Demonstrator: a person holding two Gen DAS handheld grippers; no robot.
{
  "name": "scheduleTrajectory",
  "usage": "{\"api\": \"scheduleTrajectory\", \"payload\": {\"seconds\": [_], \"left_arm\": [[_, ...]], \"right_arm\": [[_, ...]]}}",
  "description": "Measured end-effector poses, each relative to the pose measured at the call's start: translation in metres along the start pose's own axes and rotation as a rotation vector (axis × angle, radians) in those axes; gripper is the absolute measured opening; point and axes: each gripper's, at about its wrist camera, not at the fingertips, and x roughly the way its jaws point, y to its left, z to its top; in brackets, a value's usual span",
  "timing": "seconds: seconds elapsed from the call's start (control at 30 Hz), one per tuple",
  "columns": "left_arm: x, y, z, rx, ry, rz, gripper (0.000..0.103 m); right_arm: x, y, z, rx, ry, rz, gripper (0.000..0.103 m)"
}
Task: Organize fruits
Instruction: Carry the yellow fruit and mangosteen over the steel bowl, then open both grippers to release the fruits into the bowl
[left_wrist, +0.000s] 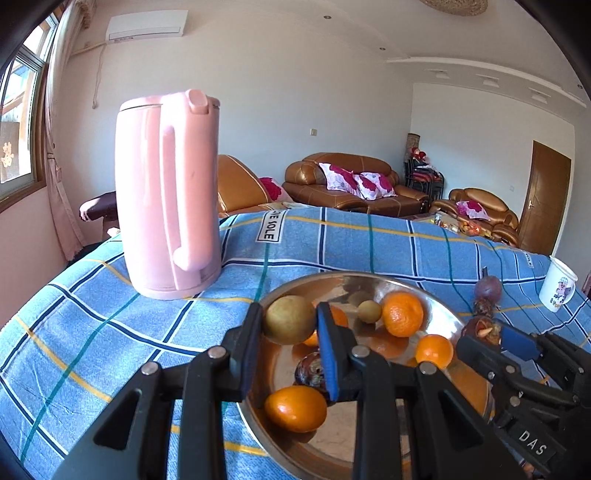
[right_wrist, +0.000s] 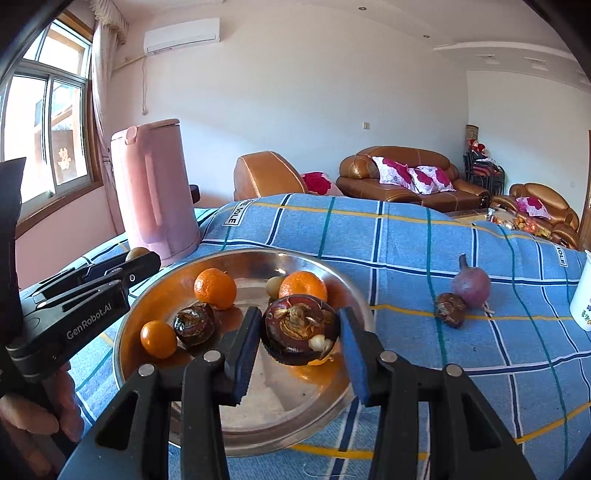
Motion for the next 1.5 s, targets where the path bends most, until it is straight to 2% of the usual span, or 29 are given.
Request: {"api": "scheduleTrajectory", "payload": {"seconds": [0.17,0.33,0.43,0.67,0.87,1.03,1.13,1.5], "left_arm": [[0.006,-0.005,-0.003,0.036,0.033,0.029,0.030],[0.004,-0.017,-0.004,0.079,0.023,0.004,0.031],[0.004,-0.022,-0.003,0.102,0.019,0.005,0.031],[0.007,-0.038,-0.002,0.165,0.018,-0.008,0.031],[0.011,-0.045,-0.003,0.176,0.043,-0.019,0.030],[0.008,-0.056,-0.007,0.200,0.051,-0.025,0.031],[0.011,-0.055,-0.008,0.191,0.071,-0.008,0.031],[0.022,-0.051,-0.009,0.170,0.129,-0.019,0.031]], "right_arm": [[0.013,0.011,0.002,-0.004,0.064,0.039,0.045],[0.019,0.021,0.001,-0.054,0.099,0.054,0.045],[0.026,0.021,-0.003,-0.053,0.166,0.099,0.045],[0.022,0.023,-0.008,-0.067,0.182,0.107,0.045],[0.019,0.016,-0.012,-0.055,0.206,0.085,0.045],[0.021,0.000,-0.010,0.020,0.210,-0.004,0.045],[0.024,-0.001,-0.006,0.005,0.210,-0.045,0.045],[0.025,-0.002,-0.005,0.005,0.214,-0.029,0.045]]}}
